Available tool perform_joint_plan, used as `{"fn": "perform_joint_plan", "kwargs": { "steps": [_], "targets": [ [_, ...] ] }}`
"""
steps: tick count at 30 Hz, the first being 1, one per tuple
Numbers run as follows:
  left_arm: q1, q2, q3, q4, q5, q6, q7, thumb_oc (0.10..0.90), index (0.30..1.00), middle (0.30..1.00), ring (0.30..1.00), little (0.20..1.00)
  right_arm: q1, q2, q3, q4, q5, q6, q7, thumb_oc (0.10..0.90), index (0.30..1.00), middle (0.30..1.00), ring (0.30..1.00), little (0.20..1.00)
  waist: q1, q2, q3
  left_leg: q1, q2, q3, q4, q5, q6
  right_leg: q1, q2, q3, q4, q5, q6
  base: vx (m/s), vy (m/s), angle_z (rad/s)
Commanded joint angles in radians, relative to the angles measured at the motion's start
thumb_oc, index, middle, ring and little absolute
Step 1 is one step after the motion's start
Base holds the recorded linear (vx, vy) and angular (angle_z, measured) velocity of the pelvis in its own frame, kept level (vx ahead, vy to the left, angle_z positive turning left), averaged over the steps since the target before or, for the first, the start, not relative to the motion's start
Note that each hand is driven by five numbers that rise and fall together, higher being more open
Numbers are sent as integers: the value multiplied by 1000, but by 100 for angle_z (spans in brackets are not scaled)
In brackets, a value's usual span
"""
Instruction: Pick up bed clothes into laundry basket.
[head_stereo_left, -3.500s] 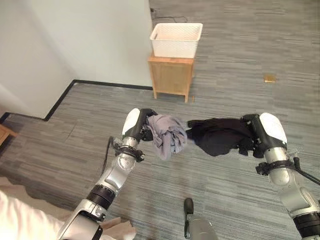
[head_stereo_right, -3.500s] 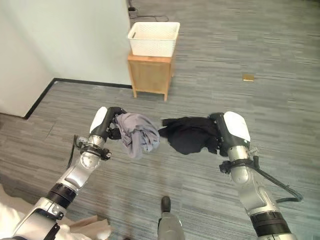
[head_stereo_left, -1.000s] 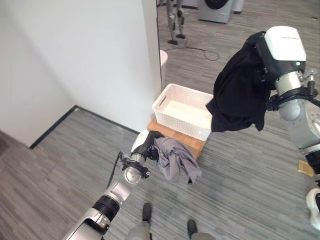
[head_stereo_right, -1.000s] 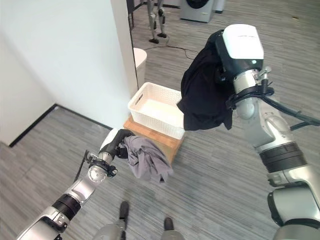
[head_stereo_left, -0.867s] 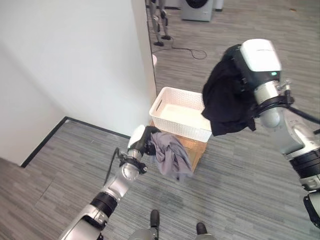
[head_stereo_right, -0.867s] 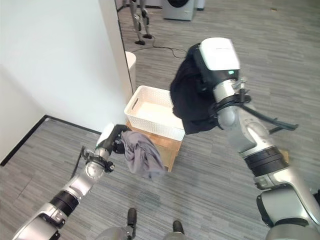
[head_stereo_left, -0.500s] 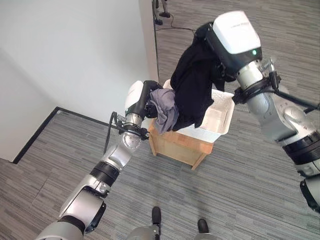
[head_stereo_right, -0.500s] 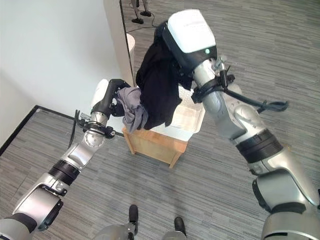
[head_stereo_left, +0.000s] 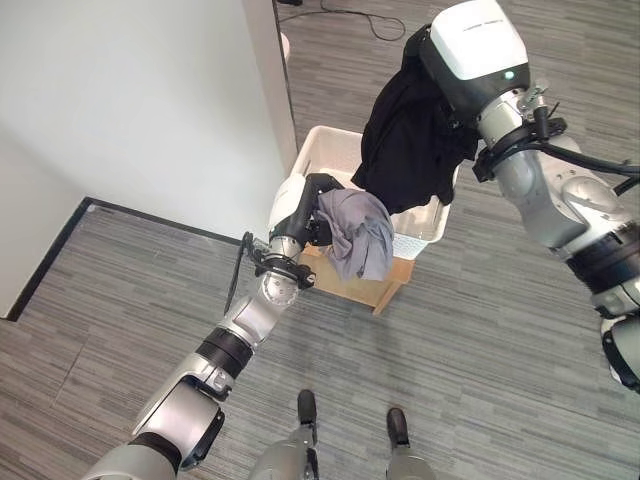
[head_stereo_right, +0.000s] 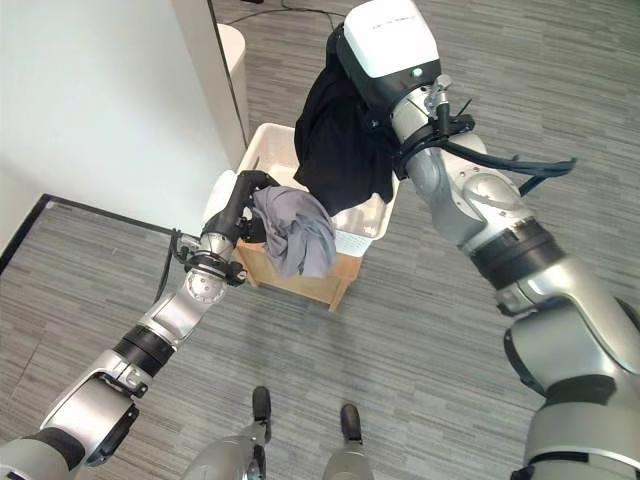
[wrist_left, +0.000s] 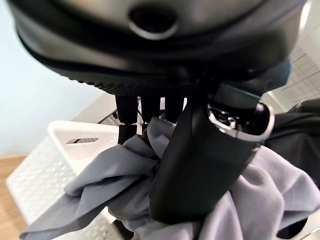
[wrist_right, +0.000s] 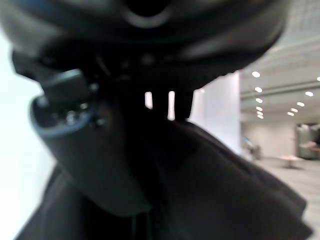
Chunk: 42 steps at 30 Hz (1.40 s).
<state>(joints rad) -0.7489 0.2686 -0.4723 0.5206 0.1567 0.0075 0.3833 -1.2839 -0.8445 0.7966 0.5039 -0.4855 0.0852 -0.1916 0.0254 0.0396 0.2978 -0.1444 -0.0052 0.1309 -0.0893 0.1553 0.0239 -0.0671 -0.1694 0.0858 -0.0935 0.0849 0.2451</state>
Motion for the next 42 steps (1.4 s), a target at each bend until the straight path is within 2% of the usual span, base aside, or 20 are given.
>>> {"fn": "perform_joint_plan", "kwargs": {
  "steps": [1, 11, 14, 22, 30, 36, 37, 42],
  "targets": [
    [-183, 18, 21, -59, -6, -93, 88, 400, 300, 300, 300, 300, -275, -13, -17, 37, 12, 24, -92, 400, 300, 300, 300, 300, 19, -47, 8, -46, 51, 7, 2, -116, -104, -6, -24, -30, 6, -113, -44, -44, -18, -11],
    [-218, 21, 26, -68, -13, -89, 114, 400, 300, 300, 300, 300, -382, -28, 76, 194, 4, 55, -124, 400, 300, 300, 300, 300, 39, -57, 77, -128, 77, 3, 2, -79, -128, -80, -15, -47, 6, -85, -39, -23, 0, -10],
    [-227, 16, 22, -67, -13, -88, 119, 400, 300, 300, 300, 300, -412, -32, 104, 244, -17, 69, -135, 400, 300, 300, 300, 300, 45, -54, 89, -140, 80, -4, 2, -72, -133, -91, -13, -54, 6, -83, -40, -9, -6, 1],
    [-227, 26, 2, -68, -23, -97, 132, 400, 300, 300, 300, 300, -528, -51, 176, 360, 31, 71, -188, 400, 300, 300, 300, 300, 59, -60, 104, -174, 88, -7, 2, -62, -146, -123, -9, -68, 6, -76, -33, -19, -11, 9],
    [-221, 6, -29, -57, -42, -115, 137, 400, 300, 300, 300, 300, -609, -77, 283, 390, 36, 53, -211, 400, 300, 300, 300, 300, 73, -81, 104, -216, 99, -9, 2, -51, -159, -161, -8, -90, 6, -67, -17, 0, 0, 0],
    [-243, -20, -57, -40, -66, -121, 140, 400, 300, 300, 300, 300, -628, -81, 324, 420, -4, 88, -193, 400, 300, 300, 300, 300, 92, -101, 139, -270, 111, -29, 2, -33, -177, -193, -2, -118, 6, -55, -14, -36, -56, 14],
    [-246, -18, -59, -43, -69, -121, 138, 400, 300, 300, 300, 300, -637, -82, 343, 439, -13, 90, -181, 800, 900, 900, 900, 900, 90, -100, 143, -282, 111, -36, 2, -29, -178, -201, 1, -118, 6, -54, -15, -46, -67, 15],
    [-254, -4, -64, -42, -77, -119, 152, 400, 300, 300, 300, 300, -665, -32, 394, 536, -34, 101, -168, 800, 900, 900, 900, 900, 100, -99, 170, -323, 113, -41, 2, -13, -185, -231, 7, -122, 6, -54, -15, -44, -29, 10]
  ]
}}
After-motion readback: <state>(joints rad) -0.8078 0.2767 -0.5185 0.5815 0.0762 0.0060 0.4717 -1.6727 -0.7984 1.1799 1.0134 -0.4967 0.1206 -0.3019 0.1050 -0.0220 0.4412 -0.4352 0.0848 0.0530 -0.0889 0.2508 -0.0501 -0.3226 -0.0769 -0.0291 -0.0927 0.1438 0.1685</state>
